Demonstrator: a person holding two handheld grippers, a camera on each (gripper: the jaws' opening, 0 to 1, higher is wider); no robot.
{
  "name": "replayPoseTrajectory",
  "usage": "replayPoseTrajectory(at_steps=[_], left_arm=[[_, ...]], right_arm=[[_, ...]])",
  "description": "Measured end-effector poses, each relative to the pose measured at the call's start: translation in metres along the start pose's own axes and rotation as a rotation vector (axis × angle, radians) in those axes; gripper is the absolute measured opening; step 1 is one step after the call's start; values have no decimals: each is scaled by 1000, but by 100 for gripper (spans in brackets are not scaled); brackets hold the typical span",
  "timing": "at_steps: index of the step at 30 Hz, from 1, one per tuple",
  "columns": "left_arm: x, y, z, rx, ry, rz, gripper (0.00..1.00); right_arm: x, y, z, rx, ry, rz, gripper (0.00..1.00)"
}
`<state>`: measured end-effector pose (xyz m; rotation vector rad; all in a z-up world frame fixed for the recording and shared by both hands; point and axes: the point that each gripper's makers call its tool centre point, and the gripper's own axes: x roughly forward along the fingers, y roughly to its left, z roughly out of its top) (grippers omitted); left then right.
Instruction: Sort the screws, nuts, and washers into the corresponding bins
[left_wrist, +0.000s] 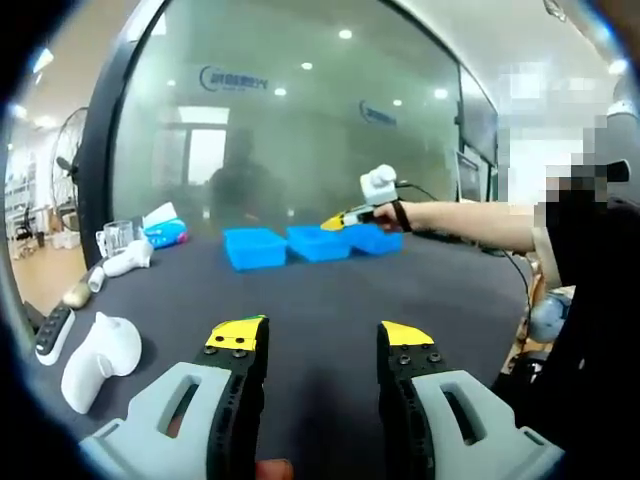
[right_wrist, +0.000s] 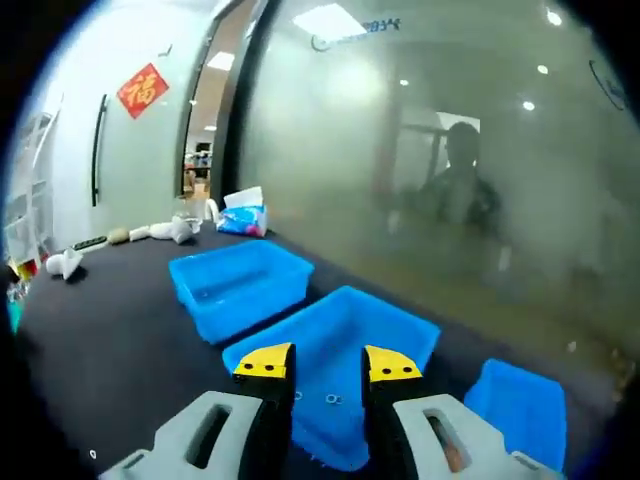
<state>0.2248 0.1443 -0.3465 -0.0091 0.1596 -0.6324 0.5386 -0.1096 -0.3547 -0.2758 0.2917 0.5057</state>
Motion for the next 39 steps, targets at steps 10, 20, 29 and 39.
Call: replayPoseTrajectory(at_steps=[10, 20, 29, 39], left_arm=[[2, -2, -2, -1, 6, -8, 43], [3, -3, 0, 3, 5, -15, 43], [8, -11, 4, 23, 11, -45, 43], [9, -16, 5, 49, 26, -66, 43]], right_arm=[[-48, 22, 6, 10, -78, 56, 25], [-134, 51, 0, -48, -143, 116, 25], [-215, 80, -34, -87, -163, 159, 26], [-280, 95, -71, -7, -199, 154, 26]])
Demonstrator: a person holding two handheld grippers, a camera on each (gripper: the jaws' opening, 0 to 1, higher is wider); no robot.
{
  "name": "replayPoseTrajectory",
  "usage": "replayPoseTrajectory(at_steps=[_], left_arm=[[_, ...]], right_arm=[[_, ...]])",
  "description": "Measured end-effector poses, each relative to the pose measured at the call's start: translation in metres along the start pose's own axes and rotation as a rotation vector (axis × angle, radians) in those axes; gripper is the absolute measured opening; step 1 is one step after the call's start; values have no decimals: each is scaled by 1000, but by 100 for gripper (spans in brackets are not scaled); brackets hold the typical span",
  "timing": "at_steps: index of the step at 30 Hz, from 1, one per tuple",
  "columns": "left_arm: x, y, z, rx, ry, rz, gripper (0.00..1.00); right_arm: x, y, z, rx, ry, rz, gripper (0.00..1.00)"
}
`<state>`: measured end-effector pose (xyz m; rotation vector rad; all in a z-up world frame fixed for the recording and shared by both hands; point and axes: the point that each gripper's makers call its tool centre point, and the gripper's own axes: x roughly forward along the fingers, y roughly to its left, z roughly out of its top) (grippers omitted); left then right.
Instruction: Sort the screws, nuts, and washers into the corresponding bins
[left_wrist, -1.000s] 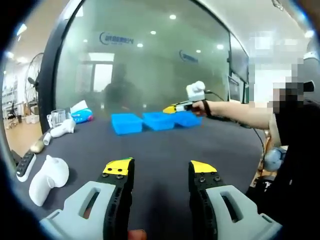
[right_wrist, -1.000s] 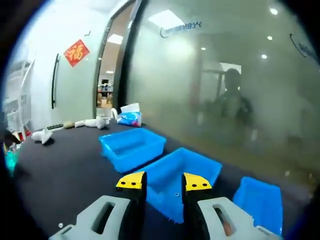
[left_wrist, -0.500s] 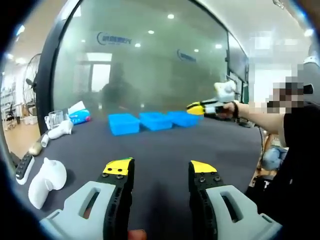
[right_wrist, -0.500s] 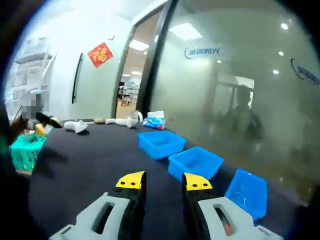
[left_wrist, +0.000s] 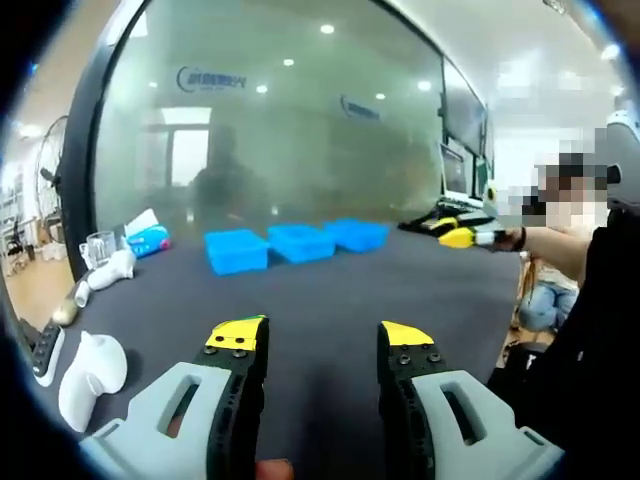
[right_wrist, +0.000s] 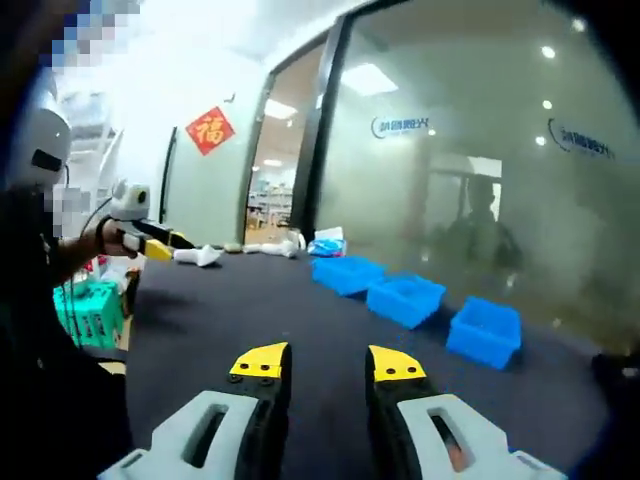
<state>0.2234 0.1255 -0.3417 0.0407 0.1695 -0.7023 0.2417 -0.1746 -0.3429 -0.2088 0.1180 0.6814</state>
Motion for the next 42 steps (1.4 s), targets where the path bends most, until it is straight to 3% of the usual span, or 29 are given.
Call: replayPoseTrajectory(at_steps=[5, 12, 15, 17, 30, 42], left_arm=[[1, -2, 0, 4, 3, -2, 43], [3, -5, 1, 11, 7, -11, 43], [2, -5, 1, 16, 11, -14, 43], [2, -5, -1, 18, 18, -14, 43], [1, -5, -3, 17, 28, -11, 43], [0, -2, -12, 3, 44, -3, 43]], right_arm=[[-12, 9, -11, 16, 23, 8, 26], [-10, 14, -9, 10, 26, 28, 26], [-5, 16, -10, 2, 57, 57, 26], [-2, 25, -17, -38, 120, 119, 26], [37, 42, -2, -126, 179, 251, 26], [91, 55, -11, -165, 335, 373, 25]])
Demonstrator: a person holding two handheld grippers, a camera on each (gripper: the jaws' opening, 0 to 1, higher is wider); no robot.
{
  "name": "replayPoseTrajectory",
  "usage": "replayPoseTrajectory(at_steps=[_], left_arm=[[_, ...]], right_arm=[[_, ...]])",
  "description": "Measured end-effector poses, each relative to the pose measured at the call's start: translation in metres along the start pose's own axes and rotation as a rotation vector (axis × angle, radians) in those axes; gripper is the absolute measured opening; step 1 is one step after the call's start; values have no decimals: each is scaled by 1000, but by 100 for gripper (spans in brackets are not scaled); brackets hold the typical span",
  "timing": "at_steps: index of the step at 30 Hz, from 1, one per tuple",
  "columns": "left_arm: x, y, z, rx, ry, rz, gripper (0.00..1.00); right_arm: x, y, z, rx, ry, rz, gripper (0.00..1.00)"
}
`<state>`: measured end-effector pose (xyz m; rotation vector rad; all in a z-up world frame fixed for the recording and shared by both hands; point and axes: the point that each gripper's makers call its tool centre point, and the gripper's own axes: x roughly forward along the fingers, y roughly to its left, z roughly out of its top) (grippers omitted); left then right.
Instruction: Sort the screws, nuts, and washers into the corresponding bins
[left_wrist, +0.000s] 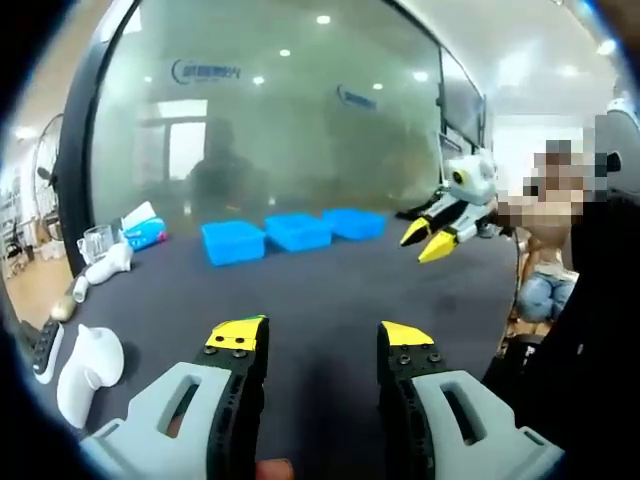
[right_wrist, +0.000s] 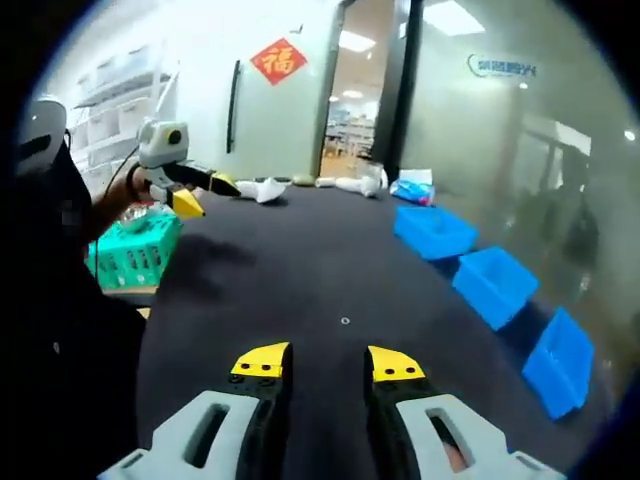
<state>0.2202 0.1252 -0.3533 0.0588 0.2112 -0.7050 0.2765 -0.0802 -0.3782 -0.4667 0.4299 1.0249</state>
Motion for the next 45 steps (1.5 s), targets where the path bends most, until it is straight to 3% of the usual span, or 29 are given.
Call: replayPoseTrajectory(at_steps=[8, 17, 38, 45], left_arm=[[-1, 3, -2, 5, 0, 6, 43], [-4, 7, -5, 5, 0, 18, 43], [-6, 12, -9, 6, 6, 33, 43], [-7, 11, -10, 8, 7, 34, 43]], right_arm=[[36, -7, 3, -41, 73, 54, 24], [69, -2, -7, -38, 143, 98, 22], [90, -12, -15, 38, 181, 114, 13], [91, -10, -15, 67, 185, 117, 3]])
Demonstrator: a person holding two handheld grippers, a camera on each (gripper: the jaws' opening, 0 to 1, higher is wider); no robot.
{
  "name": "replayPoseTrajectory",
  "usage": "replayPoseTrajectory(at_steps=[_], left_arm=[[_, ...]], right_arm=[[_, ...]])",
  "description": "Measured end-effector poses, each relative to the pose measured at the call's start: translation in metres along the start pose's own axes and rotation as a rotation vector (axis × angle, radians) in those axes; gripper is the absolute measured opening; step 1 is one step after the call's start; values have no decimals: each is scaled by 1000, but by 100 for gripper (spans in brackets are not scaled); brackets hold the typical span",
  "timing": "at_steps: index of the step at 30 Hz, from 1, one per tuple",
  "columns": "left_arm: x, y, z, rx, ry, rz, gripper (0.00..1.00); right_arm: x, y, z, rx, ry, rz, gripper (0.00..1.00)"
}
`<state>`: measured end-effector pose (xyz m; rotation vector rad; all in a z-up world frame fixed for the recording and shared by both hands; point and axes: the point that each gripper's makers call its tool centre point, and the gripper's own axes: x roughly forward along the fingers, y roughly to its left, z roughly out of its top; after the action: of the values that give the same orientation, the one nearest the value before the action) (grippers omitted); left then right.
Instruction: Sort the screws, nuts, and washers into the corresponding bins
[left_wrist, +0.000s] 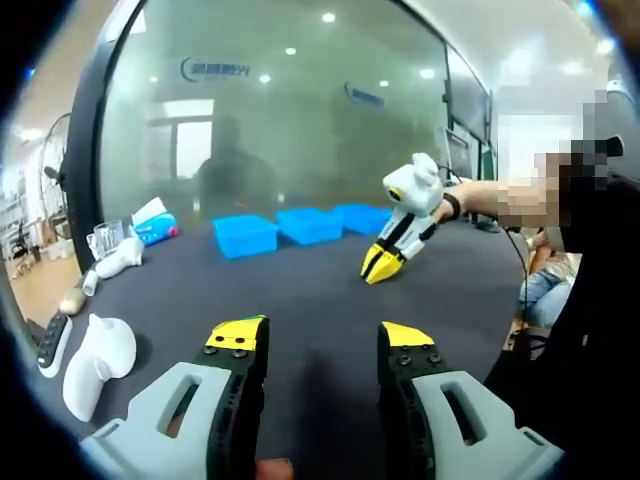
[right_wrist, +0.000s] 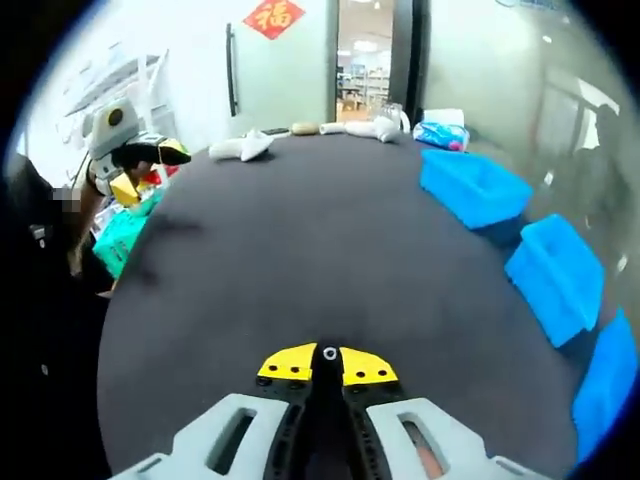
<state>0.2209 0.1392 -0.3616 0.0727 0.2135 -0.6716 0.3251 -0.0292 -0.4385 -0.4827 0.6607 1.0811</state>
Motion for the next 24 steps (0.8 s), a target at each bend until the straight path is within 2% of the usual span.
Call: replayPoseTrajectory(at_steps=[11, 17, 24], left_arm=[[-1, 0, 2, -1, -5, 2, 43], [0, 0, 2, -2, -6, 0, 43], [1, 1, 6, -5, -16, 3, 43]], right_arm=[[-2, 2, 1, 23, -14, -7, 3], [-13, 0, 7, 41, -78, -29, 3], [-38, -4, 9, 81, -175, -88, 3]])
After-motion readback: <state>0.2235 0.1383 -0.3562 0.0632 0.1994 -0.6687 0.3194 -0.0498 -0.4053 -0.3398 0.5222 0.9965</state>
